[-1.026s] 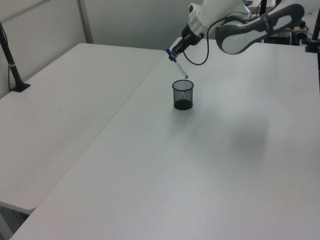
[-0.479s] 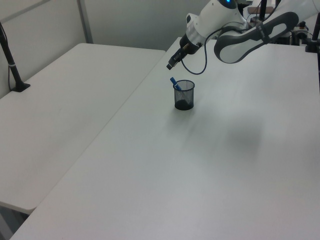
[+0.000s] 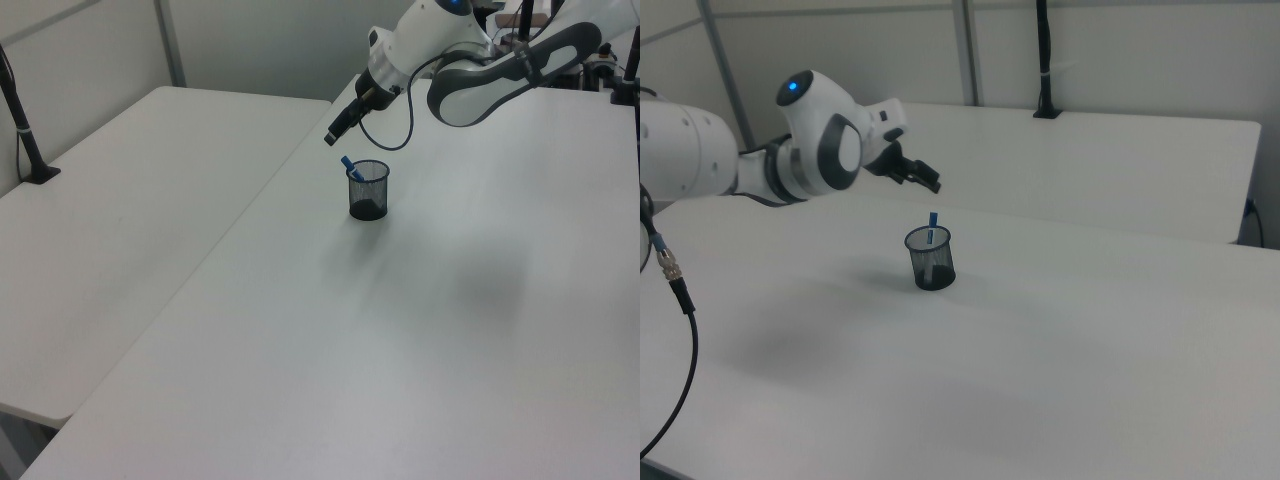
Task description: Insert the marker
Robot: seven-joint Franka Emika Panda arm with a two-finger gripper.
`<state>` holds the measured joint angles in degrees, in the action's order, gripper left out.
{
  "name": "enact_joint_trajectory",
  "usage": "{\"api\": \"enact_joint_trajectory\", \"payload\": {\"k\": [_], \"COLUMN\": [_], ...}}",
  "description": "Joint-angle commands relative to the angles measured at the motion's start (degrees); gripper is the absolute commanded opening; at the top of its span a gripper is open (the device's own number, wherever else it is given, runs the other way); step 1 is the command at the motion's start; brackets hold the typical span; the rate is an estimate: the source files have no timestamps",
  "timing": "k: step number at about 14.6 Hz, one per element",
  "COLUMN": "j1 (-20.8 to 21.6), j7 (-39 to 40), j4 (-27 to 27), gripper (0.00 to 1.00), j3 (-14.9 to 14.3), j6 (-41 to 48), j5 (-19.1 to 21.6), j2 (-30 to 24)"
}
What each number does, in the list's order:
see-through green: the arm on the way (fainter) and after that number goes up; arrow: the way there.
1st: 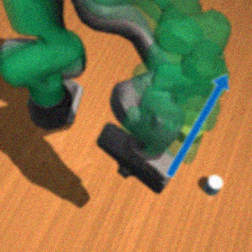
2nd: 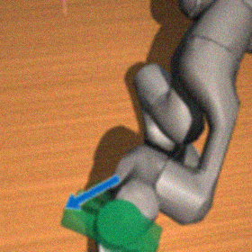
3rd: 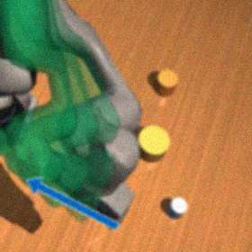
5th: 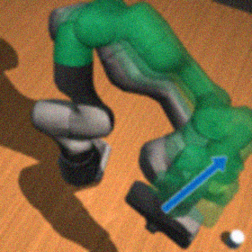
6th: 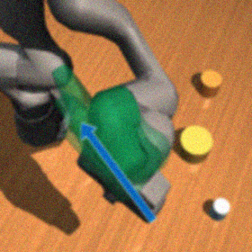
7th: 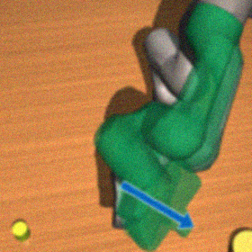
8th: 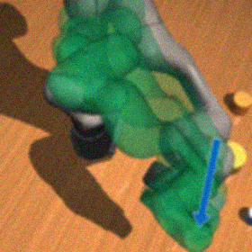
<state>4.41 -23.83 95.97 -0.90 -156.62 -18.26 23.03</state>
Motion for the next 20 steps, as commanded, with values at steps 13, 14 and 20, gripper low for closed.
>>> {"api": "enact_joint_trajectory", "payload": {"k": [13,14,20], "j1": [5.4,4.6,2.2], "j7": [18.0,20.2,19.4], "j4": [-0.2,-0.2,-0.3], "gripper": [1.0,1.0,1.0], "j3": [-0.5,-0.5,-0.4], "j6": [55.9,59.2,62.0], "j5": [13.1,13.7,14.0], "j2": [-20.9,-21.5,-23.2]}}
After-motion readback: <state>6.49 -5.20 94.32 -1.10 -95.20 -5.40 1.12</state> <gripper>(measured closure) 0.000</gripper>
